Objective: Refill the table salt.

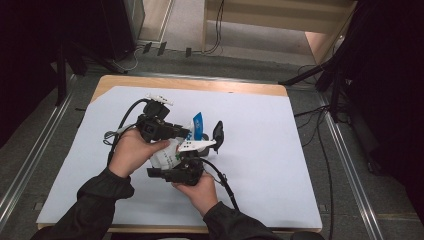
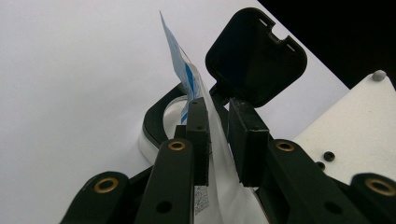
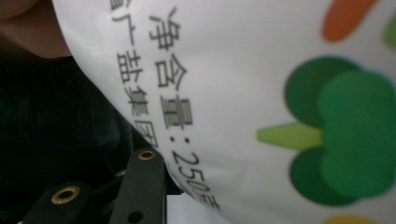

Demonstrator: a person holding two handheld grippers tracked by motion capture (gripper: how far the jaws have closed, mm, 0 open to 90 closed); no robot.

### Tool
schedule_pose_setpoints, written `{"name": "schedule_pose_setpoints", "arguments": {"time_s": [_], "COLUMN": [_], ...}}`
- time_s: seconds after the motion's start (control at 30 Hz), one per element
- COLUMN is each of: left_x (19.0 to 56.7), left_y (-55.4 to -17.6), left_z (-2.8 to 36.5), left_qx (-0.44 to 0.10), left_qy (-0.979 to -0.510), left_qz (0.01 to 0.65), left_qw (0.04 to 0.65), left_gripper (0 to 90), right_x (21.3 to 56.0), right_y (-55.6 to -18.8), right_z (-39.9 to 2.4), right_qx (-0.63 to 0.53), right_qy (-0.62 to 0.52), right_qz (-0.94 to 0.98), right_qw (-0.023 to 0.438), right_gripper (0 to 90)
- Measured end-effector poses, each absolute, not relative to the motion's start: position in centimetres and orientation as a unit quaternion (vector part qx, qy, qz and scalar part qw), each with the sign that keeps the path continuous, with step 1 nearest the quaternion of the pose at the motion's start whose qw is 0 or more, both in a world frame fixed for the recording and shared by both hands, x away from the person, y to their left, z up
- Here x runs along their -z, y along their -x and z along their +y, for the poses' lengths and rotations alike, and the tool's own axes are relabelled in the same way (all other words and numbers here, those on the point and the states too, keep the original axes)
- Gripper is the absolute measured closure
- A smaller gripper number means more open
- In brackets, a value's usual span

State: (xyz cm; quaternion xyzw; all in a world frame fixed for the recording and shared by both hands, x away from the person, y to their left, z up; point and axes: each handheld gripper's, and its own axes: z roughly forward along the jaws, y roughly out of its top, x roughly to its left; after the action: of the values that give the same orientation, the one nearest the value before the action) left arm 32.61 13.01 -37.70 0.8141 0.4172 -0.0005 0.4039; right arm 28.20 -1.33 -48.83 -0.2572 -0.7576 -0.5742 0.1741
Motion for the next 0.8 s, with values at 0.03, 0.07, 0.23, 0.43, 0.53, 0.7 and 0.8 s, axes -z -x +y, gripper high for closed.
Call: {"name": "schedule_pose_setpoints", "arguments": {"time_s": [0.03, 0.07, 0.23, 0.43, 0.53, 0.7, 0.8], "left_x": [37.71, 37.7, 37.66, 37.55, 37.59, 37.58, 37.61], "left_y": [-32.62, -32.61, -32.54, -32.51, -32.51, -32.53, -32.57], "left_z": [13.01, 13.0, 12.95, 13.01, 12.93, 12.95, 12.97], "left_qx": [0.001, 0.001, -0.006, -0.008, -0.01, -0.012, -0.012], "left_qy": [-0.815, -0.815, -0.815, -0.814, -0.814, -0.814, -0.814], "left_qz": [0.417, 0.416, 0.416, 0.415, 0.417, 0.417, 0.417], "left_qw": [0.403, 0.403, 0.402, 0.405, 0.404, 0.405, 0.405], "left_gripper": [79.3, 79.2, 79.0, 79.0, 79.0, 79.0, 78.9], "right_x": [48.83, 48.83, 48.8, 48.69, 48.7, 48.63, 48.62], "right_y": [-28.19, -28.18, -28.14, -28.19, -28.22, -28.19, -28.19], "right_z": [-1.33, -1.31, -1.26, -1.21, -1.18, -1.14, -1.13], "right_qx": [0.574, 0.573, 0.574, 0.574, 0.573, 0.571, 0.571], "right_qy": [0.257, 0.257, 0.259, 0.26, 0.263, 0.267, 0.266], "right_qz": [-0.758, -0.759, -0.759, -0.759, -0.759, -0.759, -0.76], "right_qw": [0.173, 0.173, 0.165, 0.162, 0.161, 0.162, 0.162], "right_gripper": [64.1, 64.0, 63.4, 63.2, 62.0, 61.6, 61.6]}}
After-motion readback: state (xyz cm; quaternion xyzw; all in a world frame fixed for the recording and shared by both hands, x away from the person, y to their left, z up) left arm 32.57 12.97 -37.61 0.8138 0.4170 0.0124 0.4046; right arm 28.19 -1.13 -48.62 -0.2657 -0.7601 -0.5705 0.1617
